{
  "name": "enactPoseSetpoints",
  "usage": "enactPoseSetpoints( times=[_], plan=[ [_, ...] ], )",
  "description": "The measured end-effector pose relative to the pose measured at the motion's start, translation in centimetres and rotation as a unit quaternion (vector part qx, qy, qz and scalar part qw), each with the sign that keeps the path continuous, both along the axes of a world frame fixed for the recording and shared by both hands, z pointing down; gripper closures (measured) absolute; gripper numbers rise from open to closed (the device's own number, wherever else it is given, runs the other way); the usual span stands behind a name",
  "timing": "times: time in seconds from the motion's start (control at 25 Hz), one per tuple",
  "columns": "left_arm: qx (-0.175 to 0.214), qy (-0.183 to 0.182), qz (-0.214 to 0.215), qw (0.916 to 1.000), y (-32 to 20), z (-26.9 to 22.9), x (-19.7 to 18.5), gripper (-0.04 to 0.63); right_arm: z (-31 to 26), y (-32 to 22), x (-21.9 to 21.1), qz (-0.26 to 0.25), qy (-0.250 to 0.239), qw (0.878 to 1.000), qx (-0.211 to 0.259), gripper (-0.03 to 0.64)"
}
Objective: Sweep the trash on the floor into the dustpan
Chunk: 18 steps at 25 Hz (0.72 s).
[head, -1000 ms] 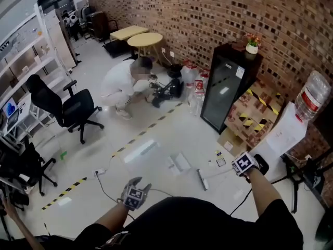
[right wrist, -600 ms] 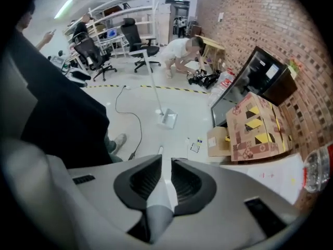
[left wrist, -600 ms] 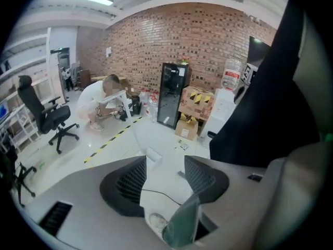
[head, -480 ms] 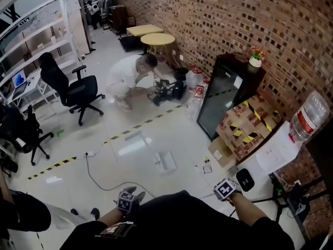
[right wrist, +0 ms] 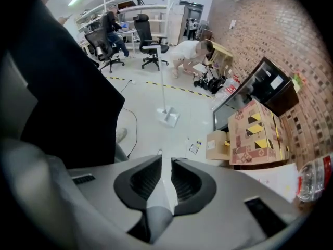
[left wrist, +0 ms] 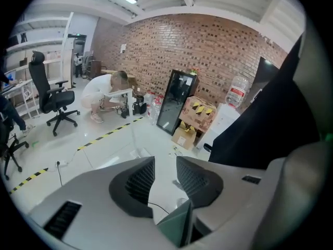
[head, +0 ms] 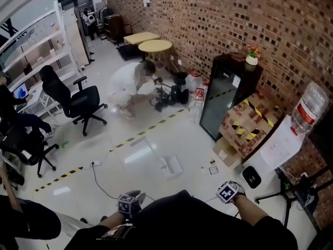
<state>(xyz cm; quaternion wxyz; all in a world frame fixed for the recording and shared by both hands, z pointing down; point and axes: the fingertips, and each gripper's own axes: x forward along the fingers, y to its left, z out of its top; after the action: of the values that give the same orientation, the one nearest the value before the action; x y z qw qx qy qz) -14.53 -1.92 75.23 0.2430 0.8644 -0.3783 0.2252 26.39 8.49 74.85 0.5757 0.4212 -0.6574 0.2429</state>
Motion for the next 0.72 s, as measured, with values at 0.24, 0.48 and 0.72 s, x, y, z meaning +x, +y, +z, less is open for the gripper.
enactPoseSetpoints(
  times=[0.24,0.48,0.72],
  plan=[
    [-0.002,0.024,-0.028,0.9993,-1.1,-0.4,-2.6,0.491,0.0,-1.4,-2.0,0.008,-0.013,1.0,0.015,0.552],
    [-0.013,0.028,-0.021,0.9993,-0.5,0.8,-2.1,0.492,1.0,0.1,-1.6,0.051,-0.04,0.998,-0.018,0.551],
    [-0.013,0.026,-0.011,0.9995,-0.6,0.8,-1.3,0.491,0.6,-1.6,-0.7,0.03,-0.024,0.999,0.025,0.552]
  ],
)
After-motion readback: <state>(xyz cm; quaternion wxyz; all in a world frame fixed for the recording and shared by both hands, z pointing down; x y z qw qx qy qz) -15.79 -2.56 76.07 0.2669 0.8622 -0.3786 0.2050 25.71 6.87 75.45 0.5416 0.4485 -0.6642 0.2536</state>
